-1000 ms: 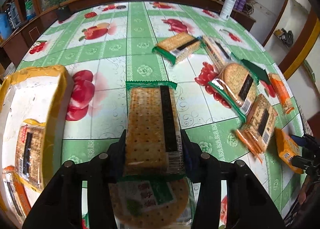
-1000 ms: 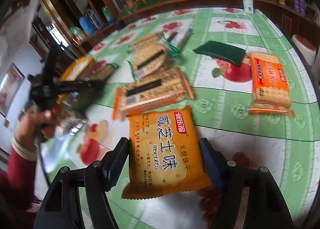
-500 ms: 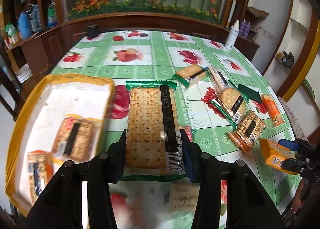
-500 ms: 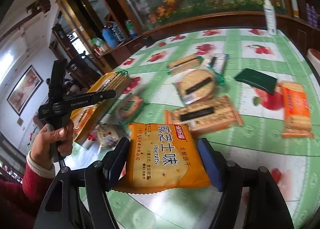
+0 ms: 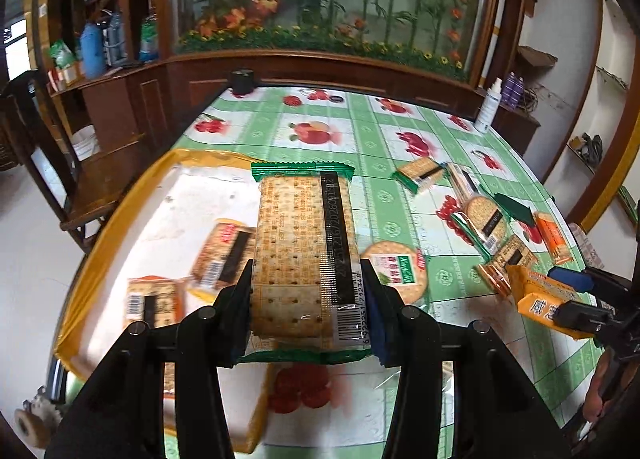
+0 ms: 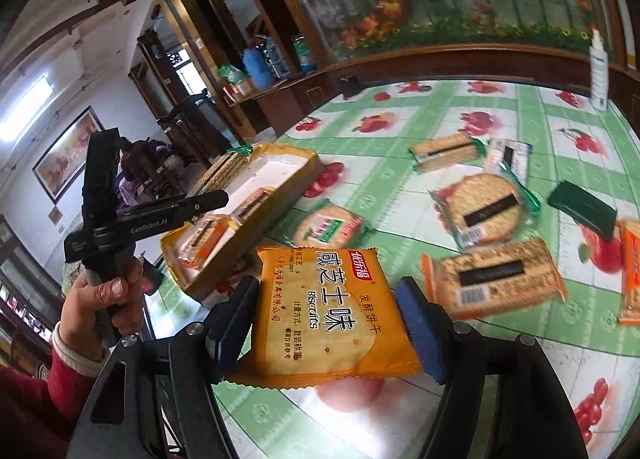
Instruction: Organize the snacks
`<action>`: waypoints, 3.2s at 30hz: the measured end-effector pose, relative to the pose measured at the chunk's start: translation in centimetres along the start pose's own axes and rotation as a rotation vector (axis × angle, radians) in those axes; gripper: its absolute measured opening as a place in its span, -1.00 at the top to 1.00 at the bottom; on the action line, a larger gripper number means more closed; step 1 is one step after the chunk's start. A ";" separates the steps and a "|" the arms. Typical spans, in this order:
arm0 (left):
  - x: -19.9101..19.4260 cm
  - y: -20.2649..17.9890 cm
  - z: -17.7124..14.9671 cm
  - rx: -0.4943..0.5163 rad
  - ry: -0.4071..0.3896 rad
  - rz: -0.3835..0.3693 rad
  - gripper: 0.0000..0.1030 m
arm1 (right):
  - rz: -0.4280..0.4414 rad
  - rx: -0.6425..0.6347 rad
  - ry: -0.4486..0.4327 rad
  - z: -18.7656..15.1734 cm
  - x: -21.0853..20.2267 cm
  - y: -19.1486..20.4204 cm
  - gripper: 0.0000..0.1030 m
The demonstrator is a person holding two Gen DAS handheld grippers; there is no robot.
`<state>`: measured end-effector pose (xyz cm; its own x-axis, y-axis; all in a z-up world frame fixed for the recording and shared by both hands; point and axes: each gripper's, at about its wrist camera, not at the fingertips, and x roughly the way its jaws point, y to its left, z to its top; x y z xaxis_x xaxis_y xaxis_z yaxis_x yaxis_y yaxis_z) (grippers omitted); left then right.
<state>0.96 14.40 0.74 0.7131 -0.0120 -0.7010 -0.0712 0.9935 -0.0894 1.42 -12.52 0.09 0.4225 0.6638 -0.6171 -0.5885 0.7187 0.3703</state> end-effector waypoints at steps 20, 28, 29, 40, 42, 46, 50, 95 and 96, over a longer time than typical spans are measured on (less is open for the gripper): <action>-1.5 8.7 -2.1 -0.137 -0.026 0.148 0.12 | 0.179 -0.137 0.052 4.9 8.9 9.9 -0.39; -0.7 11.2 -2.9 -0.178 -0.006 0.167 0.12 | 0.231 -0.130 0.073 7.2 14.0 12.6 -0.39; -0.4 11.4 -3.0 -0.184 0.000 0.167 0.12 | 0.230 -0.124 0.073 7.6 14.6 12.7 -0.39; 2.6 11.5 -3.3 -0.177 0.074 0.154 0.11 | 0.131 -0.053 0.103 9.4 23.5 12.4 -0.39; 3.5 11.6 -3.5 -0.177 0.115 0.154 0.11 | 0.101 -0.057 0.105 9.6 24.6 12.4 -0.39; 4.3 11.5 -4.0 -0.166 0.165 0.221 -0.13 | 0.071 -0.050 0.117 9.8 25.8 12.3 -0.42; 3.4 11.0 -4.2 -0.147 0.144 0.271 -0.55 | 0.071 -0.056 0.100 9.9 24.9 12.4 -0.71; 1.6 -5.4 -3.2 0.071 0.059 0.137 -0.58 | -0.180 0.200 -0.130 0.8 1.2 -4.9 -0.94; 1.8 -6.0 -3.4 0.077 0.060 0.122 -0.58 | -0.190 0.202 -0.127 0.5 1.0 -5.2 -0.95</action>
<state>0.30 8.02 -2.35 0.6594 0.1048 -0.7445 -0.0992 0.9937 0.0521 5.23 -15.55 -2.11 0.6026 0.5248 -0.6012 -0.3472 0.8507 0.3946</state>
